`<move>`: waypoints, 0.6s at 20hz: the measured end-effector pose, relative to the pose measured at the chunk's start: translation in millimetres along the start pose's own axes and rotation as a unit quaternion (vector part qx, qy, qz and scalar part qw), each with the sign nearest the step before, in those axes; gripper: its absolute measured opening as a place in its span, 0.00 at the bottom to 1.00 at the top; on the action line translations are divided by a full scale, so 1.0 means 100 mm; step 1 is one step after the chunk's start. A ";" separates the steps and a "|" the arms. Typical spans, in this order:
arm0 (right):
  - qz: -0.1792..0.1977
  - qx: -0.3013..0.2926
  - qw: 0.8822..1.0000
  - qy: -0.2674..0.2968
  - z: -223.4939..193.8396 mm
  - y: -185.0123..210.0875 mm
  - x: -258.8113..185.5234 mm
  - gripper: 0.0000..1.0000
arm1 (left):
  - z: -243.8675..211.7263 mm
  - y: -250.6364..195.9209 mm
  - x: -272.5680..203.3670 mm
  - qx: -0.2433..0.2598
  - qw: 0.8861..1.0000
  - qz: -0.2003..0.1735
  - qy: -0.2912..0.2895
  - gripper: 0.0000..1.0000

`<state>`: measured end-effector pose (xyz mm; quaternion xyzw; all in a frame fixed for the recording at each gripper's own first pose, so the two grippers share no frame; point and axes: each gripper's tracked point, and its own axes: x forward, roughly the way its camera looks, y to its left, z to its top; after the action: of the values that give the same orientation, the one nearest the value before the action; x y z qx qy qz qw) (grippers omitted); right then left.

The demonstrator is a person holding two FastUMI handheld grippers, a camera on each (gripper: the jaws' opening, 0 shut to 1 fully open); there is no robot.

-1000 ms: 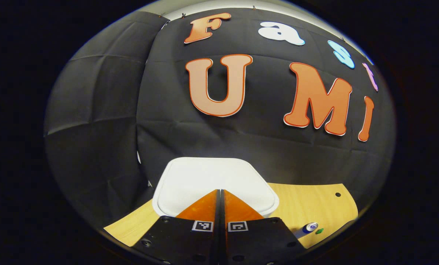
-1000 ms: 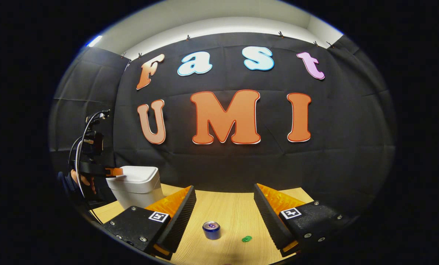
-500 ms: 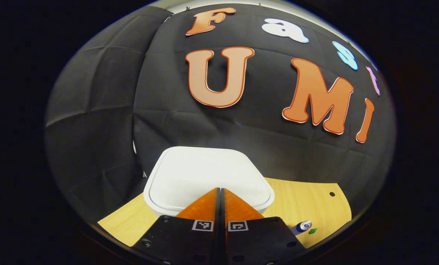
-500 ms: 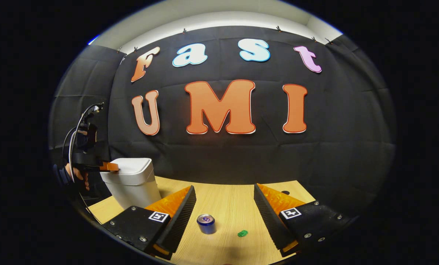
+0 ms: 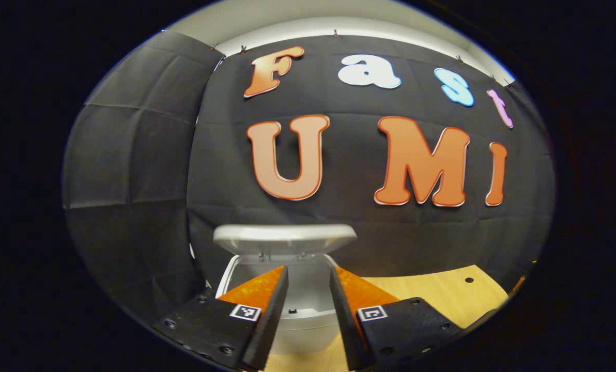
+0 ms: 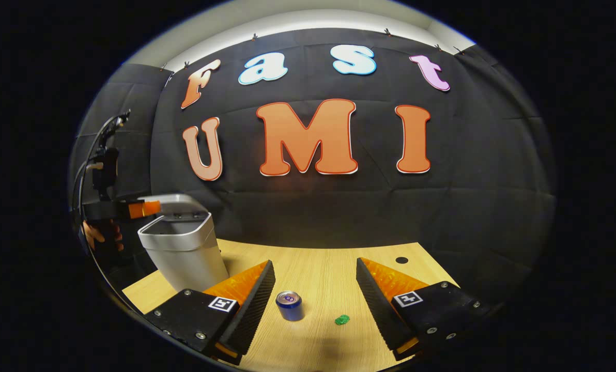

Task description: Press the lid of the desktop garbage bin to open it, pick up the crumpled paper on the desktop and throw it into the bin, then pick up the pop can on the desktop and drop it into the bin, and finally close the garbage bin lid.

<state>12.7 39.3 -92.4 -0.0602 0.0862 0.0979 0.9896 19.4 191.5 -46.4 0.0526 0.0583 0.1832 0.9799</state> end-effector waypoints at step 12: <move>-0.034 0.015 0.994 0.098 -1.22 -0.43 0.46 0.94 | 0.42 -0.87 -0.87 0.013 0.995 -0.076 -0.056 0.84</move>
<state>46.1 -10.5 -215.6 -0.0577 0.1825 0.0564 0.9799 -24.8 75.1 -7.8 0.0706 0.0099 0.1043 0.9920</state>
